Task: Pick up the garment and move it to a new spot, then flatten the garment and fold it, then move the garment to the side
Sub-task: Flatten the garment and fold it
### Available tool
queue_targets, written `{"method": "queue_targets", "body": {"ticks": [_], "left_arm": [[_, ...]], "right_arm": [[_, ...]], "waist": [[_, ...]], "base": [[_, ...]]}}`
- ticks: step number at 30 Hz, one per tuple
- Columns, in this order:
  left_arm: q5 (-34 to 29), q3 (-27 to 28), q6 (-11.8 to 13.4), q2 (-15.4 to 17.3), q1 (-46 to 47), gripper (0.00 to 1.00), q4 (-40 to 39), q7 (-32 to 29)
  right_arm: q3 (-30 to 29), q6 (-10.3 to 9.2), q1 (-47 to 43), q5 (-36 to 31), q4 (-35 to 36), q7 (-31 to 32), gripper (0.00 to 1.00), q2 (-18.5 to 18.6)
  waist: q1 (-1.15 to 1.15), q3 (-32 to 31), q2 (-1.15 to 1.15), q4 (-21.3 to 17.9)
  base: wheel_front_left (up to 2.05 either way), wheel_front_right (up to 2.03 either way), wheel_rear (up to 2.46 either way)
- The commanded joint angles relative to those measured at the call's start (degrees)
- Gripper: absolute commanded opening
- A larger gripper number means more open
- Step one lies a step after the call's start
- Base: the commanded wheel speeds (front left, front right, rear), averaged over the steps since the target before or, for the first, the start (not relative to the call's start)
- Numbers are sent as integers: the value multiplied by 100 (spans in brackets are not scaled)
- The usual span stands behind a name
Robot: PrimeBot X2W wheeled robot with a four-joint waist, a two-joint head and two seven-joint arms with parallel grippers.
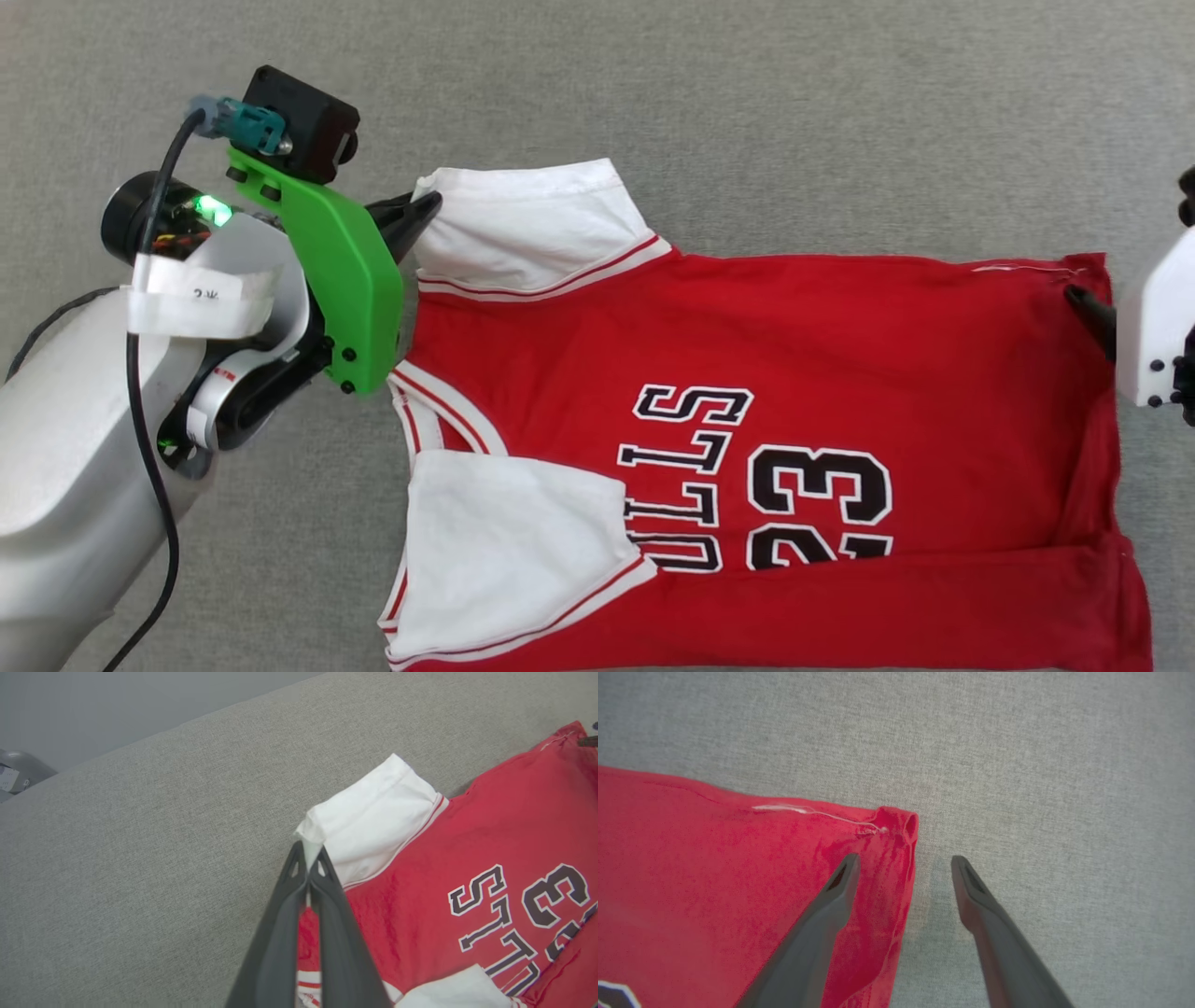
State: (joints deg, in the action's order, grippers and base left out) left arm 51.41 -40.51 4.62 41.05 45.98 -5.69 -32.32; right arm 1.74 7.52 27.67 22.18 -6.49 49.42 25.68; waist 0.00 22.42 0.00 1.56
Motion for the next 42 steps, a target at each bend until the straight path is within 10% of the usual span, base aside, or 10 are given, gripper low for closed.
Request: {"method": "queue_targets", "body": {"ticks": [1,12,14,15,42], "left_arm": [[-73,16,63,41,-125,0,-104,27],[-98,-66,110,28,-292,0,-397,108],[-111,-79,99,41,-313,0,-367,130],[-109,-79,98,37,-324,0,-345,147],[357,-9,405,162,-1968,0,0,1043]], "right_arm": [[81,-3,155,-27,-117,44,100,45],[633,-3,354,73,-882,-65,100,256],[723,-3,328,154,-990,-40,17,268],[758,-3,319,179,-1029,-62,0,283],[289,-3,-1133,1416,-718,-2300,0,96]], "waist": [[0,148,0,150],[0,299,0,324],[0,299,0,340],[0,290,0,347],[0,-1540,0,159]], "base": [[0,0,0],[0,0,0],[0,0,0],[0,0,0],[0,0,0]]}}
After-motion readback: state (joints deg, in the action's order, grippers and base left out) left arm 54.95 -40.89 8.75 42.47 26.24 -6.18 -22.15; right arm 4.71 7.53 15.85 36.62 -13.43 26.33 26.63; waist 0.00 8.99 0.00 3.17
